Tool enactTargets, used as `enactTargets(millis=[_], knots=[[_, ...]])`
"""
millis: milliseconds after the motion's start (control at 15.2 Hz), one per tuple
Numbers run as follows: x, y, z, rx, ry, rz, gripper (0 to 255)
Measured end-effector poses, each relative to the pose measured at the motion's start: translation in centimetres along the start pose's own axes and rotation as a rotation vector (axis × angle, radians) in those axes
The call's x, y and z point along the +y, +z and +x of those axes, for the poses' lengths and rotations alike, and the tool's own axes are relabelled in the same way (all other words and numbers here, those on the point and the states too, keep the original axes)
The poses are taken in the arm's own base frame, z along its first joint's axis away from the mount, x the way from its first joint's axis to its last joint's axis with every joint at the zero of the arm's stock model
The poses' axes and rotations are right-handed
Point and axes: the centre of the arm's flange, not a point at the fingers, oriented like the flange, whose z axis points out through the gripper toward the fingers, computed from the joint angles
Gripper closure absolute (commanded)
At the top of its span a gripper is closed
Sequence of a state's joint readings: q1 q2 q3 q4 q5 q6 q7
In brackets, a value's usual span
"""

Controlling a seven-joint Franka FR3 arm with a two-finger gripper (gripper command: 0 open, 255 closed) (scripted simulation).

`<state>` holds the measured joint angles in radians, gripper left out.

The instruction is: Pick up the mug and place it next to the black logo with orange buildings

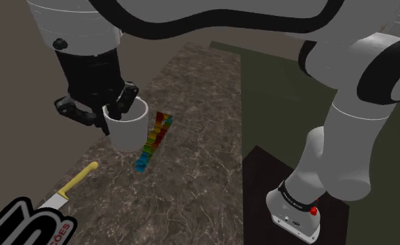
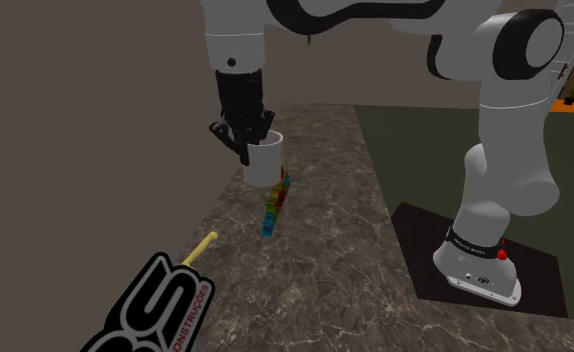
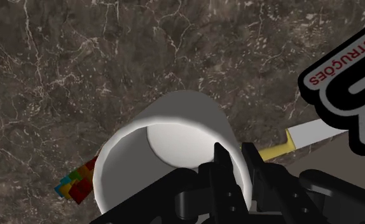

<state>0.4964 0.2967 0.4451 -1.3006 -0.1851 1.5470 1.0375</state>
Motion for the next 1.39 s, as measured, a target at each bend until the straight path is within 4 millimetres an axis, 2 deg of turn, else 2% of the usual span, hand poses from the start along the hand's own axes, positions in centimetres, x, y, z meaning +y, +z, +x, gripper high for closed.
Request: enactTargets(millis=[726,858,1386], knots=[[-7.9,-1.1,-12.4,0.000,0.000,0.000,255],[-8.4,-0.3,-13.2,0.000,0.000,0.000,255],[-8.7,3.9,-13.6,0.000,0.001,-0.001,255]])
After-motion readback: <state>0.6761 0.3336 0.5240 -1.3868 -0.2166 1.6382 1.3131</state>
